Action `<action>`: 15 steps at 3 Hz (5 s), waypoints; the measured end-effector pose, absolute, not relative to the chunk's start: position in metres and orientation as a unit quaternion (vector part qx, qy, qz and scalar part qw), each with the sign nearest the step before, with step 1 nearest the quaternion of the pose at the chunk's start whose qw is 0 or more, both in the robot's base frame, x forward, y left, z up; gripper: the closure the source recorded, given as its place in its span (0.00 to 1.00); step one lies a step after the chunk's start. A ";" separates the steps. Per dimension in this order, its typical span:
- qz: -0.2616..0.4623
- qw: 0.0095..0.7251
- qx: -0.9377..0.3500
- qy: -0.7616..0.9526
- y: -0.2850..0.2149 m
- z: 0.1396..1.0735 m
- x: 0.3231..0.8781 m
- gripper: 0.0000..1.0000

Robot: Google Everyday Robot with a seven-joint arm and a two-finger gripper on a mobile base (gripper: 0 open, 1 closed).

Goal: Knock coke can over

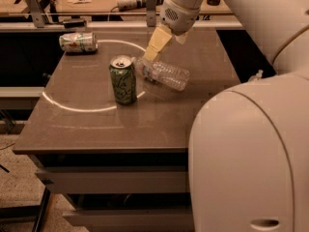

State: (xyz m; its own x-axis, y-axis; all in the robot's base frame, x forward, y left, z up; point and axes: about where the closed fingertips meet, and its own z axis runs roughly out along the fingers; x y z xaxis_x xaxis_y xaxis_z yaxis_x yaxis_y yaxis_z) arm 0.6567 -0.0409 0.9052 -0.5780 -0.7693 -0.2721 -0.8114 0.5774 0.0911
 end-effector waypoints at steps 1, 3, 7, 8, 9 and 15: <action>0.092 0.086 -0.455 0.882 -0.033 0.889 0.665 0.00; 0.081 0.055 -0.463 0.881 -0.028 0.863 0.663 0.00; 0.011 0.021 -0.461 0.887 -0.038 0.842 0.644 0.18; -0.008 0.019 -0.466 0.884 -0.039 0.845 0.646 0.41; -0.023 0.020 -0.472 0.881 -0.039 0.850 0.648 0.64; -0.041 0.338 -0.212 0.916 -0.168 0.926 0.523 1.00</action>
Offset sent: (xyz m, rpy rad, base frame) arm 0.0030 0.0084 -0.0422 -0.1223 0.0890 0.0510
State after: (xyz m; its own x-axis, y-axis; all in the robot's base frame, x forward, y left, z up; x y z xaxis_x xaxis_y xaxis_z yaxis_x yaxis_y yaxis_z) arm 0.5226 -0.1681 0.9260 -0.6813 -0.4159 -0.6023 -0.3600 0.9069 -0.2190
